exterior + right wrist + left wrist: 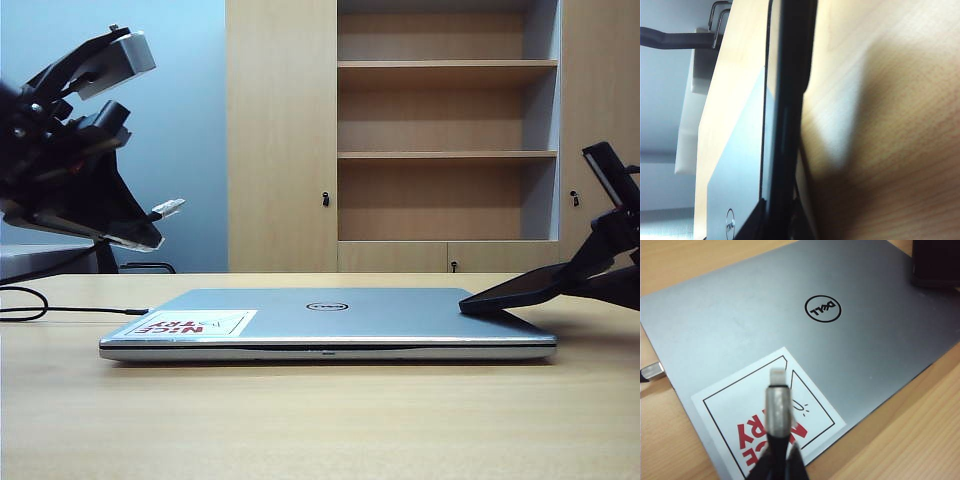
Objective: Pick up the charging cable and the phone, plug the charging cable into the charging port on the phone, and finally place them back on the table.
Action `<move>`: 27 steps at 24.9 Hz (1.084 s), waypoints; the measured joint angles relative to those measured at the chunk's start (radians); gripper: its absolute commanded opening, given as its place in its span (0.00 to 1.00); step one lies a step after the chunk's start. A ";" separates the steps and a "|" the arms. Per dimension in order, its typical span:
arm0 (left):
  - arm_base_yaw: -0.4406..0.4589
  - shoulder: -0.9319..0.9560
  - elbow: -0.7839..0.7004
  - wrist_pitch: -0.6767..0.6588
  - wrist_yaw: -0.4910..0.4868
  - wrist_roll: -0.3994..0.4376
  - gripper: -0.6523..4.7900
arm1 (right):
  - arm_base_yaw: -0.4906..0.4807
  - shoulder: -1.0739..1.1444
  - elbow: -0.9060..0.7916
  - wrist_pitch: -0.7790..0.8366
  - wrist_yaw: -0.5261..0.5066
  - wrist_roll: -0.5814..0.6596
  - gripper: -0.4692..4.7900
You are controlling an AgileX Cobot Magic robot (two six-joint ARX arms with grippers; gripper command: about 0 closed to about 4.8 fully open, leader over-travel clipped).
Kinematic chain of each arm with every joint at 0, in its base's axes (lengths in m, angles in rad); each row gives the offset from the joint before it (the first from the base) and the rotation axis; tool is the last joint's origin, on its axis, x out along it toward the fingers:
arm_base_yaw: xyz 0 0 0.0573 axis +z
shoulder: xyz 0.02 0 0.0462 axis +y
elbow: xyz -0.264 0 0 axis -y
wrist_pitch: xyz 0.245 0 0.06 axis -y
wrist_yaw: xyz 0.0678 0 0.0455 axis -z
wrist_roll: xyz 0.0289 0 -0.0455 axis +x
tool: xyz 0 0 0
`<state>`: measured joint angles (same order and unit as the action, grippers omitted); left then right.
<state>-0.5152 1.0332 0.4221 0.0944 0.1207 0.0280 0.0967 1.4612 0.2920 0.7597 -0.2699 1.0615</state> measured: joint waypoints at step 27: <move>0.000 0.000 -0.008 -0.069 0.000 0.040 0.11 | 0.142 -0.576 0.425 -1.610 0.124 -0.641 0.08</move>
<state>-0.5156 1.0336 0.4141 0.0254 0.1207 0.0681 0.2382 0.8852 0.7166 -0.8505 -0.1459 0.4202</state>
